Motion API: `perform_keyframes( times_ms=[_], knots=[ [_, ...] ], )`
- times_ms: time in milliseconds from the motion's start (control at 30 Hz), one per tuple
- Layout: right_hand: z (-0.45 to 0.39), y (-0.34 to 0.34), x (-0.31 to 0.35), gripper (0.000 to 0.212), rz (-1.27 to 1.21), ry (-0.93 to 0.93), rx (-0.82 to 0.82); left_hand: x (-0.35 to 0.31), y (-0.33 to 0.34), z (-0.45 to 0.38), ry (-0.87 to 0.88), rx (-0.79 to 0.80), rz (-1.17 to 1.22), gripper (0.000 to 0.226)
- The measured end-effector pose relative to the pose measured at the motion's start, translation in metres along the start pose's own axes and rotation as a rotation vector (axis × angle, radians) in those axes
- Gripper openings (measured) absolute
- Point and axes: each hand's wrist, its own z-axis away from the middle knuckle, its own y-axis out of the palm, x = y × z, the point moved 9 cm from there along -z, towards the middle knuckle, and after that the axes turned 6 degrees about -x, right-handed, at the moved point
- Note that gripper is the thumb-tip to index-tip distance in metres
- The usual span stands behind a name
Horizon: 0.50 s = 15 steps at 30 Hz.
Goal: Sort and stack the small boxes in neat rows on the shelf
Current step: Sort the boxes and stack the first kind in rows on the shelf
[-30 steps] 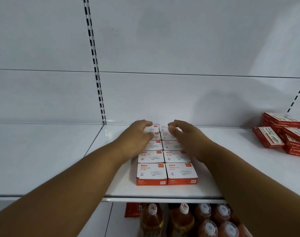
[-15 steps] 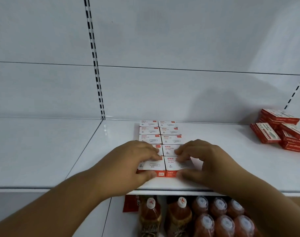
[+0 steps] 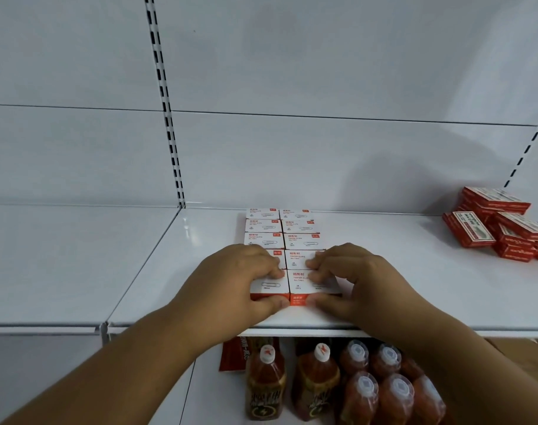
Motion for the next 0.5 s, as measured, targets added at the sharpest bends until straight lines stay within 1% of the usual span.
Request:
perform_keyframes(
  times_ms=[133,200,267,333,400,500],
  knots=[
    [0.000,0.000,0.003,0.025,-0.008,-0.008,0.020,0.001,0.003,0.000,-0.001,0.020,0.007,0.044],
    [-0.001,-0.002,0.003,0.027,-0.025,0.014,0.031,0.002,0.003,0.000,-0.005,0.040,0.044,0.045],
    [-0.003,-0.009,-0.001,0.034,-0.111,0.099,-0.012,0.007,-0.003,-0.003,-0.040,0.011,0.127,0.043],
    [-0.009,-0.018,-0.010,0.031,-0.147,0.182,-0.093,0.020,-0.012,-0.010,-0.116,-0.023,0.177,0.036],
    [-0.021,-0.022,-0.020,0.021,-0.047,0.220,-0.127,0.033,-0.017,-0.021,-0.143,-0.034,0.134,0.028],
    [-0.042,-0.011,-0.028,0.026,0.108,0.240,-0.008,0.047,-0.019,-0.037,-0.160,-0.023,0.080,0.026]
  ],
)
